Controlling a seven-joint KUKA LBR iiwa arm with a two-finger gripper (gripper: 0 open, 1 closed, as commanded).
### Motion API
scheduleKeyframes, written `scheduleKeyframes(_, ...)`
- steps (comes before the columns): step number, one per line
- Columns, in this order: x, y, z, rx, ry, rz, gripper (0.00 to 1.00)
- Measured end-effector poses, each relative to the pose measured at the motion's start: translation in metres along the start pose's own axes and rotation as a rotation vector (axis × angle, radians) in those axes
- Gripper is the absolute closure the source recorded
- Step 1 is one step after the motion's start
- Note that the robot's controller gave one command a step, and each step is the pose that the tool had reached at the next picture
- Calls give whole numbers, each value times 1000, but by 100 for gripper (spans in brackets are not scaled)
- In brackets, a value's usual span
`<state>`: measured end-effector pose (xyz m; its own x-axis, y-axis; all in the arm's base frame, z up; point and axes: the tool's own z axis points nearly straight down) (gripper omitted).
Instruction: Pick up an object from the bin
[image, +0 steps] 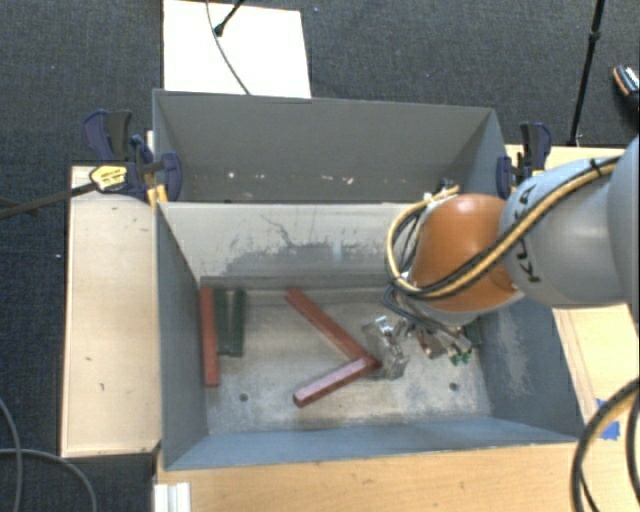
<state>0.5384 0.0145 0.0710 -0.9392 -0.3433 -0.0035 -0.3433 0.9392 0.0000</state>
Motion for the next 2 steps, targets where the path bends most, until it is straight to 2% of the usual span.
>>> scheduleKeyframes(1,-11,23,-164,3,-7,-66,100)
scheduleKeyframes(2,6,55,-214,1,-2,-729,100)
